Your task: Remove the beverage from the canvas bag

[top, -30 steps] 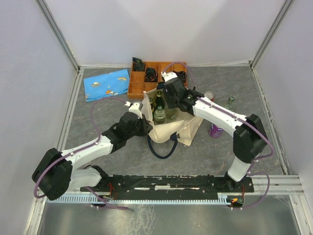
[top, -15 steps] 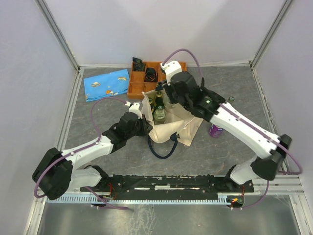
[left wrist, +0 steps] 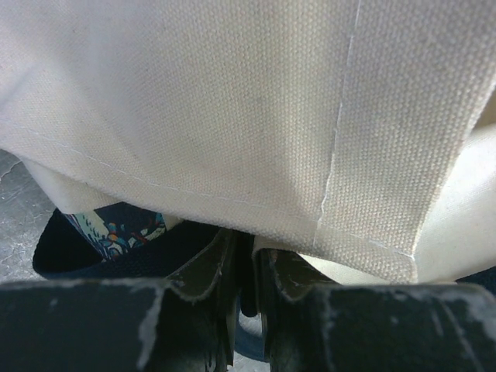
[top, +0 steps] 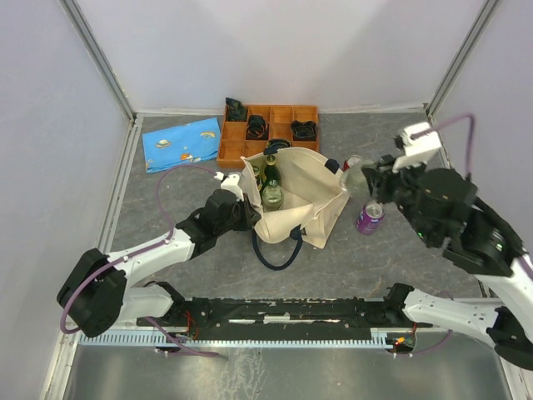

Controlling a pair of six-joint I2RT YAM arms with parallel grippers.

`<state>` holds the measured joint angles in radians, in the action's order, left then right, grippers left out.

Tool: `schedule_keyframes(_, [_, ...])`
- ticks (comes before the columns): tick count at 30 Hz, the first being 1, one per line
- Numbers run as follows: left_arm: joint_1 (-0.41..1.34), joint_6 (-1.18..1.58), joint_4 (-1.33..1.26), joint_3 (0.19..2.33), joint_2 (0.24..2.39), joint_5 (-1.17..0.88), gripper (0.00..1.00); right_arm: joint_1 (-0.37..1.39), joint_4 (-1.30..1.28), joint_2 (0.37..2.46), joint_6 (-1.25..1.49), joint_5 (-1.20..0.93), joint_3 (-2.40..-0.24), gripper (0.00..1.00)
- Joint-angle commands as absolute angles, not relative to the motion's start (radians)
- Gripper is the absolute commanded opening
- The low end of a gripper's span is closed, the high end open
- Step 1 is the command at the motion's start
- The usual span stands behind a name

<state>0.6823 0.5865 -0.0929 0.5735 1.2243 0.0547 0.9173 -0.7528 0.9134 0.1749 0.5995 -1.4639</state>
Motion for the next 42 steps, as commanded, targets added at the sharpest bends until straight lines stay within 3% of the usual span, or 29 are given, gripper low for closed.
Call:
schedule_keyframes(1, [0.676, 0.564, -0.089, 0.597, 1.253, 0.124, 0.2, 0.919, -0.775, 0.83, 0.263, 0.665, -1.452, 0.0])
schedule_keyframes(9, [0.676, 0.572, -0.081, 0.574, 1.23, 0.137, 0.2, 0.92, -0.872, 0.735, 0.397, 0.639, -1.24, 0.0])
schedule_keyframes(20, [0.676, 0.574, -0.058, 0.57, 1.215, 0.153, 0.2, 0.919, -0.722, 0.665, 0.463, 0.678, -0.908, 0.0])
schedule_keyframes(42, [0.677, 0.586, -0.064, 0.556, 1.219, 0.15, 0.2, 0.919, -0.58, 0.742, 0.587, 0.754, -0.714, 0.0])
